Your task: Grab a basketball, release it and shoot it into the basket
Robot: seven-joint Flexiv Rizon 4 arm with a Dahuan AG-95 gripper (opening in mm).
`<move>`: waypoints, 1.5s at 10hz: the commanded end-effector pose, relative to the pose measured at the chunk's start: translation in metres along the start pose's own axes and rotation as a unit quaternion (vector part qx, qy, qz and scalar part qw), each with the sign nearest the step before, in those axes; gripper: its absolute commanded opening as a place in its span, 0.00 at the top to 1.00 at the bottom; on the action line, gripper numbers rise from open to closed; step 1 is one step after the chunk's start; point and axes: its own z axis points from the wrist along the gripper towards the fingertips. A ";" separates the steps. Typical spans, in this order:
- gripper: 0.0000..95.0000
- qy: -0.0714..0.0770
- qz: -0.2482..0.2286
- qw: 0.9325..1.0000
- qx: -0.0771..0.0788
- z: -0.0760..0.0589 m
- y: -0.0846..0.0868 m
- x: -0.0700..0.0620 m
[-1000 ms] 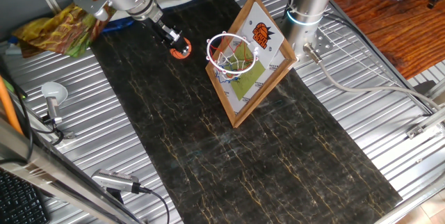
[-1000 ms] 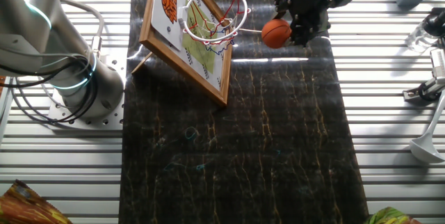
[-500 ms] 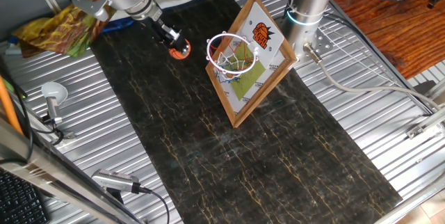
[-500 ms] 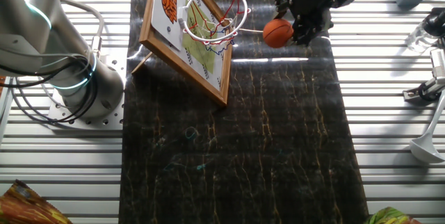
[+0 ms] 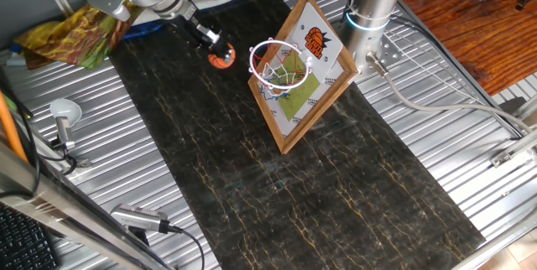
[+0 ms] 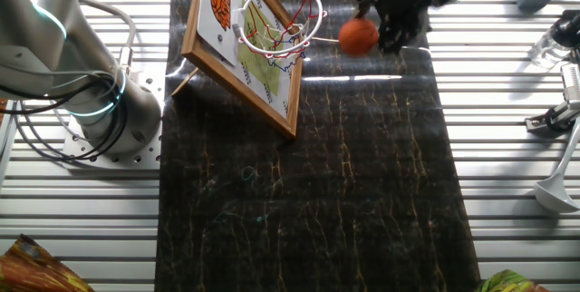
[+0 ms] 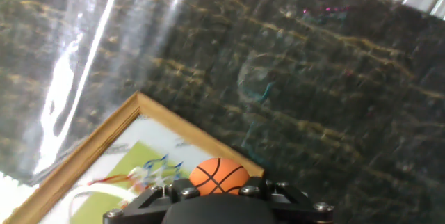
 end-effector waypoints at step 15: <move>1.00 -0.020 0.087 0.996 -0.021 0.048 0.062 0.061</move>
